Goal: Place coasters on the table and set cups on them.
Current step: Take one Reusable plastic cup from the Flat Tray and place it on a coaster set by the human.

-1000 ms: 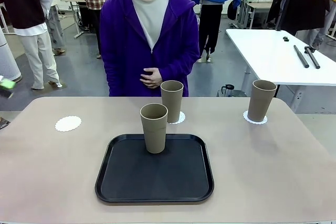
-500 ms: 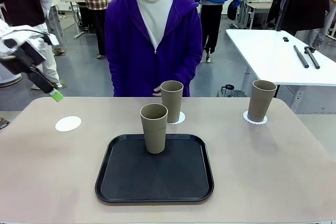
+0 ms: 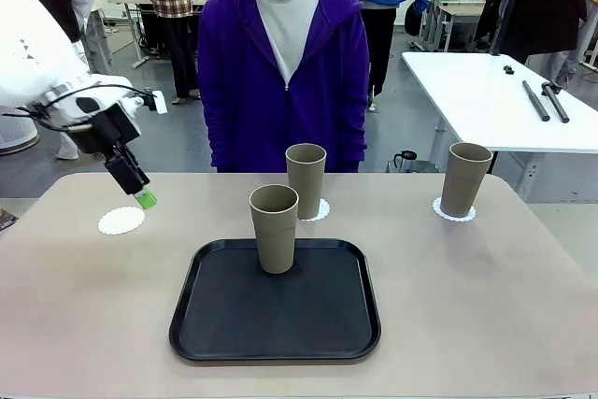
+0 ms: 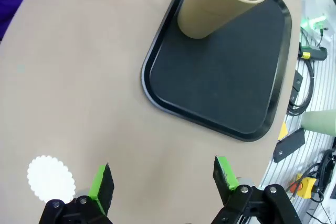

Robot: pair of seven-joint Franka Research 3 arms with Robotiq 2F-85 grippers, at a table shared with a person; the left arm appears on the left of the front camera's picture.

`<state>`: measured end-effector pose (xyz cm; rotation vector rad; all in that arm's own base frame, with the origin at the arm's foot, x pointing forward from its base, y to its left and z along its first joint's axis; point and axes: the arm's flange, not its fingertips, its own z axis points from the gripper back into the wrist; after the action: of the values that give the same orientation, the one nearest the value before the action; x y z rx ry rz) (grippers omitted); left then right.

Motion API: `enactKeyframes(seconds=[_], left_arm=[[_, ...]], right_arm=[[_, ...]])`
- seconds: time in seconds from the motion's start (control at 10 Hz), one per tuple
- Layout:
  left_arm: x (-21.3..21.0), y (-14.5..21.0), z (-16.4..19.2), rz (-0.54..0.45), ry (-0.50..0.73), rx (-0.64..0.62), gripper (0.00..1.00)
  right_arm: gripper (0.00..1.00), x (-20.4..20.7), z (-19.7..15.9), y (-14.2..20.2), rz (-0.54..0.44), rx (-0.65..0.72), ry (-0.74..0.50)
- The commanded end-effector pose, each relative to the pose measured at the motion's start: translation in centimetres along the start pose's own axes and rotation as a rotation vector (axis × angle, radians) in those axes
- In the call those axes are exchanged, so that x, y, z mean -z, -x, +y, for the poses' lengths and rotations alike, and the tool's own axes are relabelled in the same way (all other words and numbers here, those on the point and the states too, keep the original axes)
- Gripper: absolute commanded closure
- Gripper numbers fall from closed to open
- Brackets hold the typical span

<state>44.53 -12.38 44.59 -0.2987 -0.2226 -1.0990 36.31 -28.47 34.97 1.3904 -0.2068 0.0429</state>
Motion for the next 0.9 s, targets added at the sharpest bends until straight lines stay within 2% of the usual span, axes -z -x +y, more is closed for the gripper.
enactKeyframes(seconds=[0.0,0.2,0.8], left_arm=[[2.0,-0.5,-0.4,0.036,-0.037,0.006,0.0],[1.2,-0.5,-0.3,0.011,0.002,0.012,0.0],[1.5,-0.6,-0.2,0.007,-0.003,0.011,0.0]], right_arm=[[0.0,0.0,0.2,0.1,0.002,0.008,-0.006],[0.0,0.0,0.2,0.1,0.002,0.008,-0.006],[0.0,0.0,0.2,0.1,0.002,0.008,-0.006]])
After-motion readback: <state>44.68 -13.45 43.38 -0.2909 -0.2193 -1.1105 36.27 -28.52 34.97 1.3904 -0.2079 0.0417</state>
